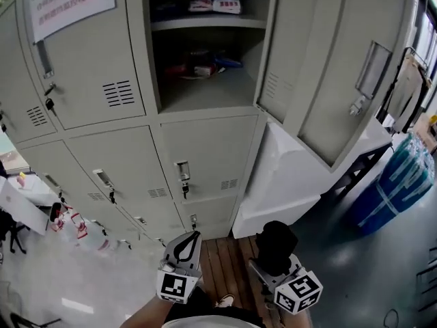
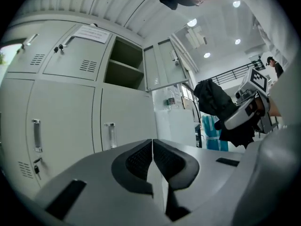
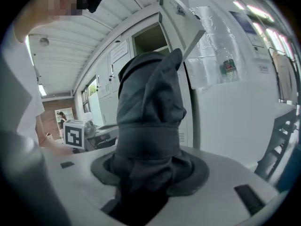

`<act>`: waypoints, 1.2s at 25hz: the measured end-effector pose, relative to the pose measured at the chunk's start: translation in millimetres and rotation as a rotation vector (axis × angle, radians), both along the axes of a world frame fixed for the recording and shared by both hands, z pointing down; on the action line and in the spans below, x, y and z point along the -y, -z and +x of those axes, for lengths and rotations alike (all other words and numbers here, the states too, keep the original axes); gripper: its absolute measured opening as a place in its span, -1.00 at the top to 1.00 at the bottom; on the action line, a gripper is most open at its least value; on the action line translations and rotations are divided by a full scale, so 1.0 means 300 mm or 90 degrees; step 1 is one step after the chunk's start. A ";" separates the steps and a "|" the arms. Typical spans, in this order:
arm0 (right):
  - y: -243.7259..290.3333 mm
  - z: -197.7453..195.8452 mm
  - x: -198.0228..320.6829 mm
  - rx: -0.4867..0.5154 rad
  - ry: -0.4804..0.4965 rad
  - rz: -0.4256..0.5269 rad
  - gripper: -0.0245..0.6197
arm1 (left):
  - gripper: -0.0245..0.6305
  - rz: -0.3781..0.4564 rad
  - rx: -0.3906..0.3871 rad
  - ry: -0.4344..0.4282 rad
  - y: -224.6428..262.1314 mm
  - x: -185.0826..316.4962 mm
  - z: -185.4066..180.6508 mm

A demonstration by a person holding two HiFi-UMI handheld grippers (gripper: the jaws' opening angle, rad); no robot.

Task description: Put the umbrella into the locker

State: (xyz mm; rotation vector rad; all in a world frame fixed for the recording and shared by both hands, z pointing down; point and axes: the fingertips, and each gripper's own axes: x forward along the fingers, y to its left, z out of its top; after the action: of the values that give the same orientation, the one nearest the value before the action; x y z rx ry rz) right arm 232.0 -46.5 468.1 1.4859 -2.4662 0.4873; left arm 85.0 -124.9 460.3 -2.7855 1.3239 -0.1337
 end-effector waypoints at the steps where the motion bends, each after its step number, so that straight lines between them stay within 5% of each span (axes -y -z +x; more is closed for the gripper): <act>1: 0.016 -0.004 0.033 -0.002 0.018 0.004 0.18 | 0.84 0.000 -0.002 0.021 0.008 0.016 -0.014; 10: 0.113 -0.047 0.217 -0.006 0.071 0.030 0.18 | 0.84 0.001 -0.015 0.071 0.048 0.128 -0.076; 30: 0.270 -0.120 0.446 -0.061 0.147 0.092 0.18 | 0.84 0.019 -0.034 0.080 0.093 0.212 -0.085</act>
State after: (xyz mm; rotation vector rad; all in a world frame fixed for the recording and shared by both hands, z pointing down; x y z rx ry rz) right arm 196.0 -180.4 387.1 1.2188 -2.5990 0.1946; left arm 59.7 -188.6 432.5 -2.6997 1.4995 -0.0446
